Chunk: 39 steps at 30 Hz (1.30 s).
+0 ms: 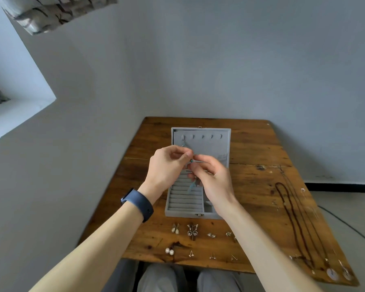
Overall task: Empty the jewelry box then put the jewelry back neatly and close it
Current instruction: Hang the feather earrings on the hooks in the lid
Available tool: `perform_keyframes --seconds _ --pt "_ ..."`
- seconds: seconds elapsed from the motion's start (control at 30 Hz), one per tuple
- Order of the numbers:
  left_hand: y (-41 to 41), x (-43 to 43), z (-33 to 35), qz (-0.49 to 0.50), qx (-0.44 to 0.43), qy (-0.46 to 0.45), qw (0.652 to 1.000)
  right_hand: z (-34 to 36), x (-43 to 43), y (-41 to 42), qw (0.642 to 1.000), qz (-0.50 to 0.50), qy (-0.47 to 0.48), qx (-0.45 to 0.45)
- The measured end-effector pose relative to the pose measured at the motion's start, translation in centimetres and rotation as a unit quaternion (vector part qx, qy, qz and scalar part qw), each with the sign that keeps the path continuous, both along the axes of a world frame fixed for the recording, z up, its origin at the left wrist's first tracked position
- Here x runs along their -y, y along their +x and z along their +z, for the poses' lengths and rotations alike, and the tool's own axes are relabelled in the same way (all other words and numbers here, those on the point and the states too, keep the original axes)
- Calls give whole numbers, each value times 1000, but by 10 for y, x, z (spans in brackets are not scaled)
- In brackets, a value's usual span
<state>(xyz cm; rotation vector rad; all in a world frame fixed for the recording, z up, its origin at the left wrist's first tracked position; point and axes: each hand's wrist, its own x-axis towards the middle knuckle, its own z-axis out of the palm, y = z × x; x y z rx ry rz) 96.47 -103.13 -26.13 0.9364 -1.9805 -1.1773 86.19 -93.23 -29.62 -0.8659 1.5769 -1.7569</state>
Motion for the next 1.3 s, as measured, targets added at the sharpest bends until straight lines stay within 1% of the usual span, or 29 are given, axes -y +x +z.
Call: perform_keyframes --seconds 0.07,0.1,0.13,0.23,0.27,0.3,0.37,0.4,0.43,0.5,0.53,0.6,0.63,0.73,0.8,0.83,0.9,0.97,1.13,1.23,1.3 --pt "-2 1 -2 3 12 -55 998 -1 5 -1 999 3 -3 47" --pt "-3 3 -3 8 9 -66 998 -1 7 -2 999 7 -8 52" --pt "-4 4 -3 16 -1 -61 998 -2 9 -2 999 10 -12 38" --pt "-5 8 -5 16 -43 35 998 -6 12 -4 999 -8 -21 -30" --pt "-5 8 -6 10 -52 57 997 -7 13 -5 999 -9 -18 -27" --pt "-6 9 -7 6 -54 59 997 -7 13 -6 1000 -7 -16 -2" --pt "-7 10 -9 0 -54 34 998 -6 13 -8 997 3 -18 80" --pt "-6 9 -10 -3 -57 26 998 -4 13 -10 994 4 -22 105" --pt "-6 8 -10 -5 -65 34 997 -3 13 -11 995 0 -24 99" --pt "-7 5 -9 -5 -84 96 992 -3 11 -13 999 -11 -21 42" --pt "-7 3 -8 -4 -91 130 987 -2 9 -12 999 -12 -19 28" --pt "-8 0 -7 0 -93 149 984 0 6 -11 999 -4 -21 44" --pt "-8 -2 -6 2 -92 139 986 0 3 -11 999 -3 -17 38" --pt "-6 -9 -1 11 -85 87 993 0 -2 -9 996 -34 -5 -79" --pt "-5 -11 2 14 -68 31 997 0 -4 -7 989 -55 -12 -134" --pt "-4 -11 3 13 -51 -6 999 0 -5 -6 988 -61 -17 -141" --pt "-2 -11 6 2 -21 -61 998 3 -7 -5 990 -64 -19 -123" --pt "1 -13 8 -6 -14 -69 998 6 -7 -6 991 -69 -9 -114" --pt "1 -10 3 -27 -3 -56 998 5 -5 -9 989 -65 2 -132" --pt "-3 0 -6 -41 28 -53 997 -2 3 -18 984 -64 39 -159" --pt "-7 13 -15 -26 41 -37 998 -5 15 -28 983 -79 69 -150"
